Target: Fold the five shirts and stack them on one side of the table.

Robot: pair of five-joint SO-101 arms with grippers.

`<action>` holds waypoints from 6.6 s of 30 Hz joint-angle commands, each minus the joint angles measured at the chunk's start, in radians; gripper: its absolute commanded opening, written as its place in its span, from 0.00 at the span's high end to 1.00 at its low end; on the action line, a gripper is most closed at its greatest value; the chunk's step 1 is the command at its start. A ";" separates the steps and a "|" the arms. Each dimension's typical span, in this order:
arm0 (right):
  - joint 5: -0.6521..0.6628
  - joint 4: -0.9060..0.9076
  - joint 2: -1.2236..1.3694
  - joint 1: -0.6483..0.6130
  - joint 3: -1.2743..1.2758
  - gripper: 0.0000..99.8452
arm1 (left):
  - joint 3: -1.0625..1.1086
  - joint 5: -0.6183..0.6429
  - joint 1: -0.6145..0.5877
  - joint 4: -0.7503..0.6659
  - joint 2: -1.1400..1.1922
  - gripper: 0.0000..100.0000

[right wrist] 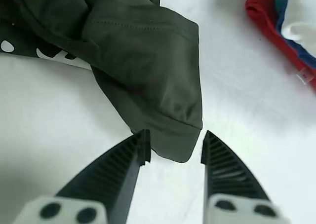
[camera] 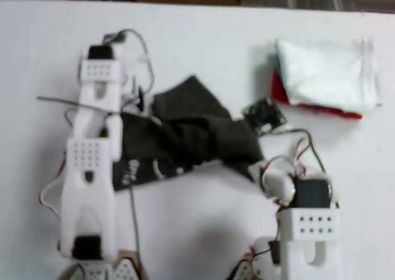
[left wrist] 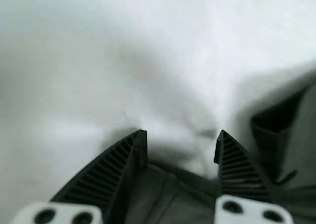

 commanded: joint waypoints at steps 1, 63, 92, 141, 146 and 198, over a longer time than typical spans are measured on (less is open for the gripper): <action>0.006 -0.016 -0.019 0.008 -0.006 0.83 | 0.039 0.005 -0.011 0.021 -0.118 0.76; 0.006 -0.087 -0.019 0.008 0.035 0.83 | 1.291 -0.839 -0.026 0.017 -0.810 0.90; 0.005 -0.131 -0.019 0.005 0.037 0.83 | 0.765 -0.511 -0.080 -0.153 -0.404 0.97; 0.000 -0.248 -0.018 0.179 0.126 0.83 | 1.560 -0.578 -0.338 -0.773 -0.988 0.76; 0.000 -0.248 -0.018 0.179 0.126 0.83 | 1.455 -0.577 -0.330 -0.755 -0.799 0.76; -0.278 0.101 1.193 -0.193 -0.766 0.73 | 1.328 -0.520 -0.353 -0.267 -1.045 0.97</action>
